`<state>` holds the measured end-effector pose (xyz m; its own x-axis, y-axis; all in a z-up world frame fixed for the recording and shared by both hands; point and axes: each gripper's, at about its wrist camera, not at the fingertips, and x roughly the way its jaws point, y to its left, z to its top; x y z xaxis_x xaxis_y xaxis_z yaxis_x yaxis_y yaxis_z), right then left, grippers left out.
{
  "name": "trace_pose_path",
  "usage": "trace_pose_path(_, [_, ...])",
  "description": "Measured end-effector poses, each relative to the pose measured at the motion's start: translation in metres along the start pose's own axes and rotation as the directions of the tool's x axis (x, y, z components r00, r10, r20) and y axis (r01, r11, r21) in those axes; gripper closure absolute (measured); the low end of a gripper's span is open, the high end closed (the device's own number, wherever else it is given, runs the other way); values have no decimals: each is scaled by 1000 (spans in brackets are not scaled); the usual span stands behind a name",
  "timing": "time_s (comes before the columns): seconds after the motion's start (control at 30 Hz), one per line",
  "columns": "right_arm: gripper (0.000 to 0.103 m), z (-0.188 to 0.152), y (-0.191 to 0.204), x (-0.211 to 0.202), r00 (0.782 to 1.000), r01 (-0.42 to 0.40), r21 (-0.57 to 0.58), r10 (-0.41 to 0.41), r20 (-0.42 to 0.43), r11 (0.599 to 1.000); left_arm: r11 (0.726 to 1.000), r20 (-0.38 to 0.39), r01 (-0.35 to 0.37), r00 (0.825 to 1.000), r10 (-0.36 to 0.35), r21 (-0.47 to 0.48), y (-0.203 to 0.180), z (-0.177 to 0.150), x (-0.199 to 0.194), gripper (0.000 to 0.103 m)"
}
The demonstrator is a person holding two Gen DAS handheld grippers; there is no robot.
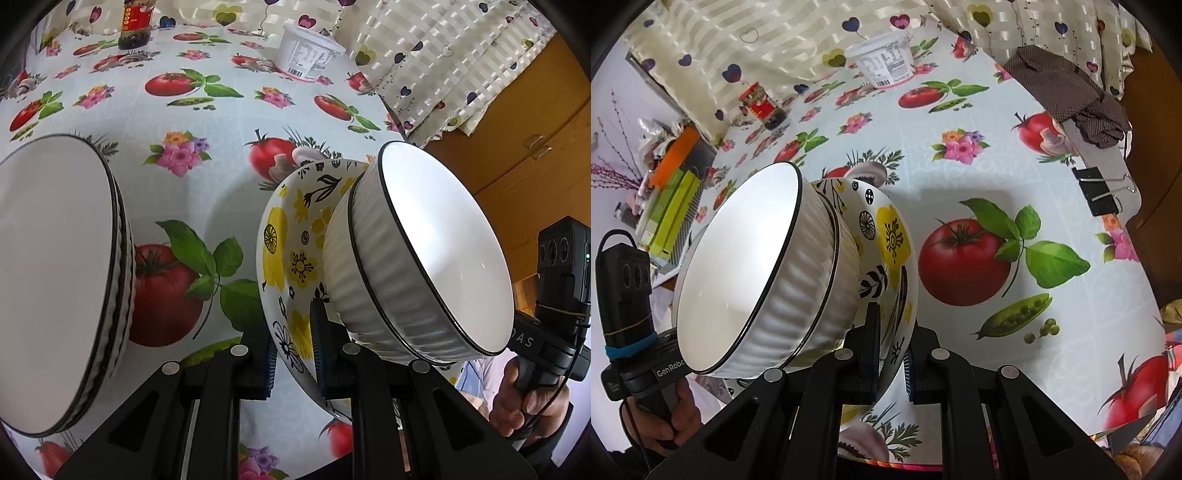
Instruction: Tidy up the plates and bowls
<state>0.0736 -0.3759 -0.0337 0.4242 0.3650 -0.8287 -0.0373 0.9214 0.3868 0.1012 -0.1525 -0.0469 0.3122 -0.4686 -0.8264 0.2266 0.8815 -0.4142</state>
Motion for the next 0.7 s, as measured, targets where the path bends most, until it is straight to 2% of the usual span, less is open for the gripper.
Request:
trace_pose_path(0.43, [93, 26, 27, -24, 1000, 4, -41, -2, 31, 999, 1000, 35, -11, 999, 11, 10, -4, 21, -35, 87])
trace_pose_path(0.7, [93, 45, 63, -23, 999, -14, -99, 17, 31, 995, 999, 65, -48, 997, 49, -20, 16, 30, -64, 88])
